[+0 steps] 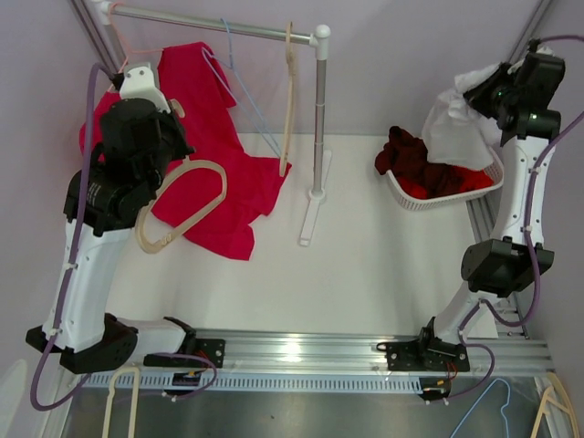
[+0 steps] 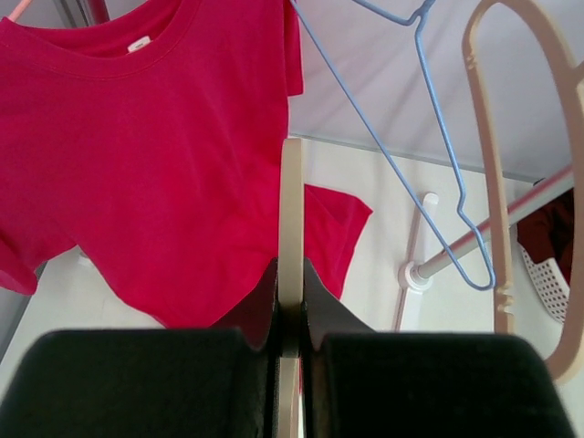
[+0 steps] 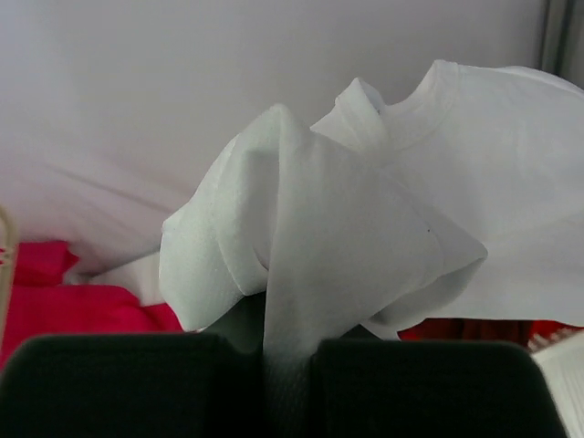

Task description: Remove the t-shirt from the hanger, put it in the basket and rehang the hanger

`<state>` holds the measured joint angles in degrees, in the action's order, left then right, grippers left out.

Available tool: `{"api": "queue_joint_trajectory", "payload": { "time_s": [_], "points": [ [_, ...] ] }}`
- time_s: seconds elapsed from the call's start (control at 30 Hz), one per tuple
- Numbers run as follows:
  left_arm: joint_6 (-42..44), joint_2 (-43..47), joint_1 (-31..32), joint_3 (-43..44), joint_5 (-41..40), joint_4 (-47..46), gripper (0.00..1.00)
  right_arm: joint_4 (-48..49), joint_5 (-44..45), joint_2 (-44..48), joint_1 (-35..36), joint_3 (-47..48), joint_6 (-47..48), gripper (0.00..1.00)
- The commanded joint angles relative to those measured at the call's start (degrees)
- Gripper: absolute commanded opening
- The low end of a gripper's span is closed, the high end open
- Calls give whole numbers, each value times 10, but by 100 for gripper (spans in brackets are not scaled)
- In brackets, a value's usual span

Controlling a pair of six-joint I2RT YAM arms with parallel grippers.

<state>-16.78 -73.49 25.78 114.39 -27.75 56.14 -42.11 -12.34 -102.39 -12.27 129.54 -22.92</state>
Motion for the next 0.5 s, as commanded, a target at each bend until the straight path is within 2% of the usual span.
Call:
{"api": "queue_joint_trajectory", "payload": {
  "time_s": [0.0, 0.13, 0.23, 0.3, 0.4, 0.47],
  "points": [
    [17, 8, -13, -16, -12, -48, 1, 63, -10, 6, -8, -54, -8, 0],
    [18, 7, -27, -29, -10, -69, 1, 83, 10, -12, -12, -124, 4, 0],
    [13, 5, -38, -32, -3, -81, 1, 121, 58, -12, -13, -211, 5, 0],
    [11, 3, -42, -32, 1, -87, 1, 135, 125, -36, -13, -241, 19, 0],
    [8, 0, -43, -32, 5, -97, 1, 100, 173, -118, -12, -206, 43, 0],
    [3, 0, -43, -33, 11, -107, 1, 41, 201, -162, -9, -155, 49, 0]
  ]
}}
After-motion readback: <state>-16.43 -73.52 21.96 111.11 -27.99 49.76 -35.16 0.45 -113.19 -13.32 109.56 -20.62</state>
